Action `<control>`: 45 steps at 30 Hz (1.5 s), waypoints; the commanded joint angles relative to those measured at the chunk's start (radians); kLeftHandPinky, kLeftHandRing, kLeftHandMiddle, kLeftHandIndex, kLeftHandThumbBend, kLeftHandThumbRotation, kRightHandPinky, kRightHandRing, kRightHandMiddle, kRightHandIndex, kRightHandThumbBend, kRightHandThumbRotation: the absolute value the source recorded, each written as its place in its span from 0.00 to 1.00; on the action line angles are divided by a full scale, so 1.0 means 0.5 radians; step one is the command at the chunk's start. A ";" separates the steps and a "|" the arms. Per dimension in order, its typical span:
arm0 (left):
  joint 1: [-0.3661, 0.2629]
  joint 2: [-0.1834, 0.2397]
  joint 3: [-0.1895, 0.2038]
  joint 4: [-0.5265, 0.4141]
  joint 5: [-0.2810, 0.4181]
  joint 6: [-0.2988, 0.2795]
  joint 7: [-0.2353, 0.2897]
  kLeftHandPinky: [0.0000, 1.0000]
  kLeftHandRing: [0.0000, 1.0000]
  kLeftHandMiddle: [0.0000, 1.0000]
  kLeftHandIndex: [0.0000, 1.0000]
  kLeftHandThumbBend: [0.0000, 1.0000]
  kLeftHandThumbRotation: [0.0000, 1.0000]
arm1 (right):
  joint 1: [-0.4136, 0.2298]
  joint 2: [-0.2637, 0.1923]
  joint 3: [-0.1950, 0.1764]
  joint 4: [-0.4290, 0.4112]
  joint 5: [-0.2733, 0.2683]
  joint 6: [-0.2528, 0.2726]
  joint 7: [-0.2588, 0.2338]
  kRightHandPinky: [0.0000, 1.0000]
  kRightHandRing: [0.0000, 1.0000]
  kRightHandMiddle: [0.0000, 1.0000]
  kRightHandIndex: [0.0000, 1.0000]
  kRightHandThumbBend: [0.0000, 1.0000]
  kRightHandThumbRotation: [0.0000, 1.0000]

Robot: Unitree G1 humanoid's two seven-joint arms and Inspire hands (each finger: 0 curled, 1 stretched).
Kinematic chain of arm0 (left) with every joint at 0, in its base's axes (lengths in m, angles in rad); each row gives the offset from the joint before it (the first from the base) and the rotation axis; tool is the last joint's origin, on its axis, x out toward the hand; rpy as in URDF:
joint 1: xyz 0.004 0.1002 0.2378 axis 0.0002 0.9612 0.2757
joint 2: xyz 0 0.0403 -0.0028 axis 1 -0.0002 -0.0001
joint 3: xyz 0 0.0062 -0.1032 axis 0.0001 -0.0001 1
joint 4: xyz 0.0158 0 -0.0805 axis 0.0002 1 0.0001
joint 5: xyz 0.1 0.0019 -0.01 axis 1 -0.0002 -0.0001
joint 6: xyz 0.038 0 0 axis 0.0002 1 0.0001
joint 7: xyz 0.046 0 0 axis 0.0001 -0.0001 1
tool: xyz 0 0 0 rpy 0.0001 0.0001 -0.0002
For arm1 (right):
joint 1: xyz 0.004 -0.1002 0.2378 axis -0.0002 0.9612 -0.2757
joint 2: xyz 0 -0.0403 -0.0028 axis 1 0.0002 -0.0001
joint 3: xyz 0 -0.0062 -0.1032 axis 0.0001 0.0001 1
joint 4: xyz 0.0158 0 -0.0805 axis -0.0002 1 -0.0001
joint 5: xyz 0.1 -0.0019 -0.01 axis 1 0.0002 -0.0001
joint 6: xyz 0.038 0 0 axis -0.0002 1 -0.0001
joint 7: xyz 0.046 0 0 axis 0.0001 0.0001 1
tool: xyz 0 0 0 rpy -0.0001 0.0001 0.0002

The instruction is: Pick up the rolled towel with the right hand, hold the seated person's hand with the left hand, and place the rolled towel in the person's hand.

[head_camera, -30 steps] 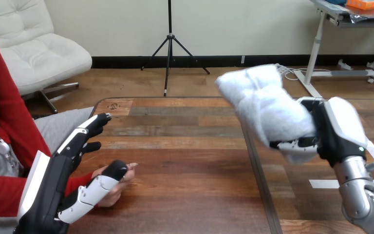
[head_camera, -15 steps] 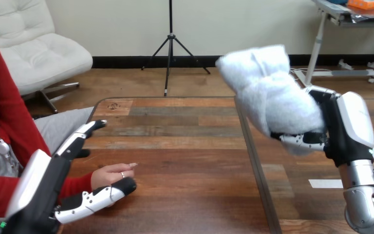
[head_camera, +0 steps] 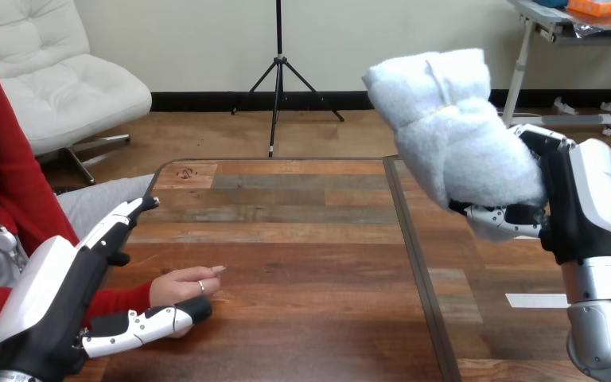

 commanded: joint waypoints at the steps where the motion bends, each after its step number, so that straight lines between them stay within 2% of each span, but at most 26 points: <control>1: -0.145 0.116 0.009 -0.004 0.097 0.008 -0.002 0.71 0.88 0.91 0.89 1.00 0.56 | -0.068 -0.049 -0.086 -0.130 0.031 -0.052 -0.028 0.28 0.34 0.41 0.45 0.71 0.00; 6: -0.176 0.167 -0.005 0.015 0.187 0.020 -0.010 0.70 0.88 0.91 0.88 1.00 0.56 | -0.061 -0.045 -0.106 -0.150 0.032 -0.046 -0.026 0.28 0.34 0.41 0.45 0.72 0.00; 11: -0.211 0.195 -0.019 0.053 0.212 0.021 -0.021 0.68 0.86 0.91 0.88 1.00 0.51 | -0.054 -0.044 -0.122 -0.167 0.027 -0.039 -0.019 0.29 0.34 0.41 0.45 0.72 0.00; 14: -0.230 0.233 -0.032 0.073 0.269 0.021 -0.020 0.67 0.85 0.90 0.88 1.00 0.48 | -0.051 -0.043 -0.129 -0.172 0.030 -0.037 -0.011 0.29 0.34 0.41 0.45 0.72 0.00; 21: -0.275 0.308 -0.070 0.096 0.460 0.103 -0.033 0.66 0.84 0.89 0.88 1.00 0.44 | -0.053 -0.033 -0.148 -0.169 0.043 -0.035 0.016 0.28 0.34 0.40 0.45 0.73 0.00; 27: -0.316 0.358 -0.101 0.151 0.560 0.115 -0.012 0.69 0.83 0.88 0.86 1.00 0.41 | -0.055 -0.027 -0.159 -0.167 0.050 -0.036 0.035 0.28 0.34 0.40 0.45 0.74 0.00; 38: -0.393 0.403 -0.152 0.273 0.721 0.133 0.057 0.71 0.80 0.84 0.82 1.00 0.41 | -0.053 -0.015 -0.181 -0.175 0.058 -0.021 0.072 0.29 0.34 0.41 0.45 0.74 0.00; 45: -0.437 0.415 -0.191 0.331 0.791 0.202 0.048 0.72 0.81 0.84 0.81 1.00 0.41 | -0.052 -0.012 -0.195 -0.183 0.057 -0.028 0.086 0.28 0.33 0.40 0.45 0.74 0.00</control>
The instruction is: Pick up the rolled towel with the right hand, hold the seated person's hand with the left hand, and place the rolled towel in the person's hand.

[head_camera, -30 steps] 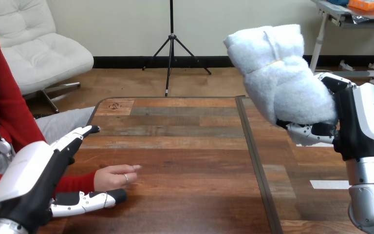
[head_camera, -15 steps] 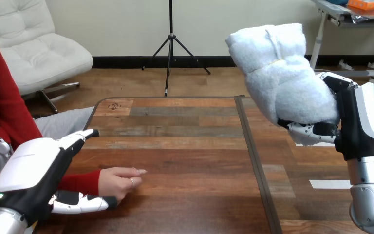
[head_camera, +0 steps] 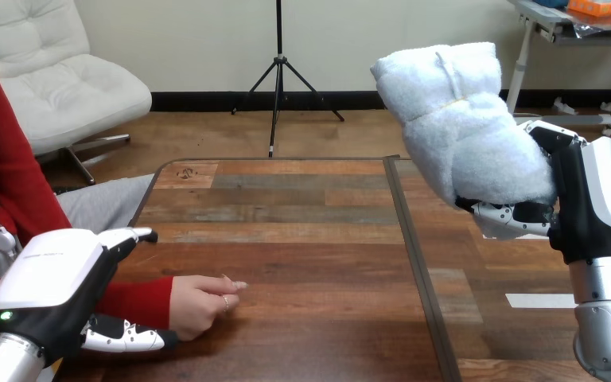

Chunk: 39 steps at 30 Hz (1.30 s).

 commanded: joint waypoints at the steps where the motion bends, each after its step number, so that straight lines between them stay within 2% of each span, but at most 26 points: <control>1: -0.149 0.070 -0.044 0.055 0.049 0.036 0.043 0.72 0.81 0.84 0.81 1.00 0.41 | -0.101 -0.013 -0.069 -0.119 0.047 -0.022 -0.017 0.28 0.33 0.40 0.45 0.74 0.00; 17: -0.259 0.112 -0.139 0.204 0.079 0.042 0.072 0.74 0.81 0.83 0.81 1.00 0.37 | -0.107 -0.004 -0.087 -0.118 0.068 -0.057 0.009 0.28 0.33 0.40 0.45 0.74 0.00; 35: -0.438 0.165 -0.319 0.441 0.146 0.013 0.099 0.75 0.81 0.83 0.81 1.00 0.35 | -0.106 0.003 -0.101 -0.131 0.074 -0.049 0.026 0.27 0.32 0.39 0.44 0.75 0.00; 39: -0.485 0.167 -0.364 0.512 0.166 -0.021 0.158 0.75 0.80 0.83 0.81 1.00 0.33 | -0.103 0.003 -0.101 -0.137 0.071 -0.044 0.024 0.27 0.33 0.39 0.44 0.74 0.00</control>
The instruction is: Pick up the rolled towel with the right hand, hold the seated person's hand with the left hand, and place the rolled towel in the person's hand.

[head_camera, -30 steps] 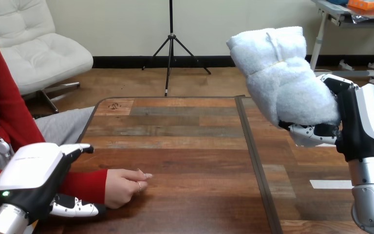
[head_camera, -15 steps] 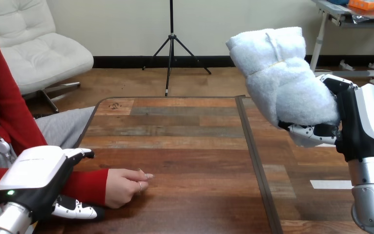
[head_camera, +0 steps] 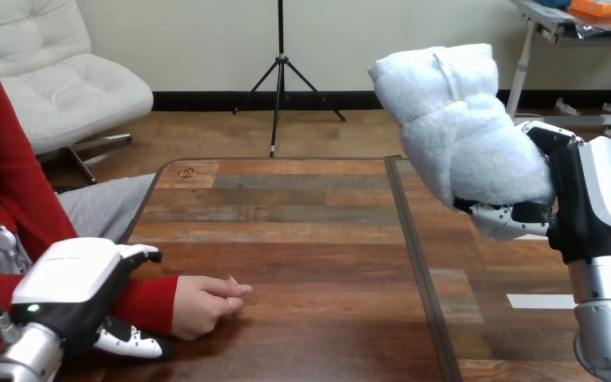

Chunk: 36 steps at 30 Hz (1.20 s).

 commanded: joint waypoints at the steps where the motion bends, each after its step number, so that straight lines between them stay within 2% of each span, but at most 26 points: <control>1: -0.187 0.060 -0.063 0.087 0.028 -0.051 0.105 0.74 0.80 0.82 0.80 1.00 0.33 | -0.104 -0.005 -0.081 -0.134 0.066 -0.029 -0.020 0.27 0.33 0.39 0.44 0.74 0.00; 8: -0.255 0.052 -0.127 0.192 0.030 -0.090 0.174 0.72 0.77 0.79 0.78 1.00 0.27 | -0.102 -0.006 -0.080 -0.144 0.060 -0.027 -0.026 0.27 0.32 0.39 0.44 0.75 0.00; 12: -0.338 0.049 -0.204 0.307 0.050 -0.113 0.210 0.70 0.75 0.77 0.75 1.00 0.23 | -0.103 -0.009 -0.083 -0.141 0.060 -0.044 -0.033 0.26 0.32 0.39 0.44 0.75 0.00; 26: -0.446 0.032 -0.297 0.433 0.047 -0.103 0.223 0.65 0.70 0.71 0.69 0.98 0.12 | -0.086 -0.010 -0.099 -0.186 0.073 -0.033 -0.011 0.27 0.33 0.39 0.44 0.75 0.00; 36: -0.497 0.037 -0.350 0.498 0.036 -0.100 0.231 0.54 0.61 0.64 0.62 0.97 0.04 | -0.074 -0.014 -0.113 -0.215 0.068 -0.032 -0.007 0.28 0.33 0.39 0.44 0.75 0.00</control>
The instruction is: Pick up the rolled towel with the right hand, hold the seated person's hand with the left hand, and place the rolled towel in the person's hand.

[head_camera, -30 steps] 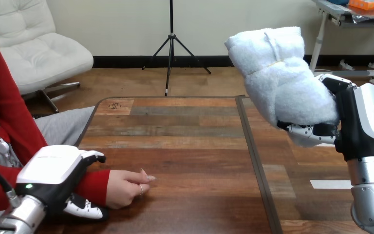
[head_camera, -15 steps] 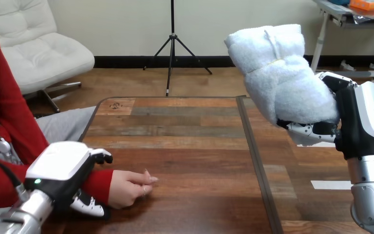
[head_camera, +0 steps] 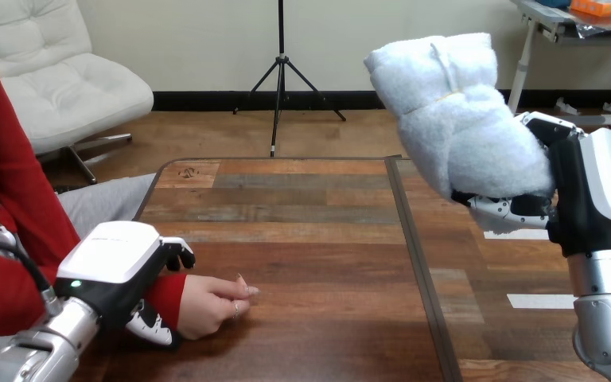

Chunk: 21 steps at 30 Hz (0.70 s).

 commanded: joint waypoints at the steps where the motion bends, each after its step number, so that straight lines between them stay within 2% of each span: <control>1: -0.115 0.026 -0.041 0.082 0.006 0.016 0.029 0.53 0.60 0.63 0.61 0.97 0.03 | -0.076 -0.016 -0.080 -0.136 0.069 -0.033 -0.014 0.28 0.33 0.39 0.44 0.75 0.00; 12: -0.152 0.022 -0.067 0.107 -0.015 0.060 -0.028 0.42 0.51 0.55 0.55 0.93 0.00 | -0.069 -0.017 -0.096 -0.169 0.052 -0.015 -0.017 0.27 0.32 0.39 0.44 0.76 0.00; 21: -0.160 0.023 -0.076 0.097 -0.051 0.105 -0.092 0.40 0.48 0.52 0.53 0.89 0.00 | -0.061 -0.016 -0.101 -0.193 0.053 0.002 -0.018 0.27 0.33 0.39 0.44 0.76 0.00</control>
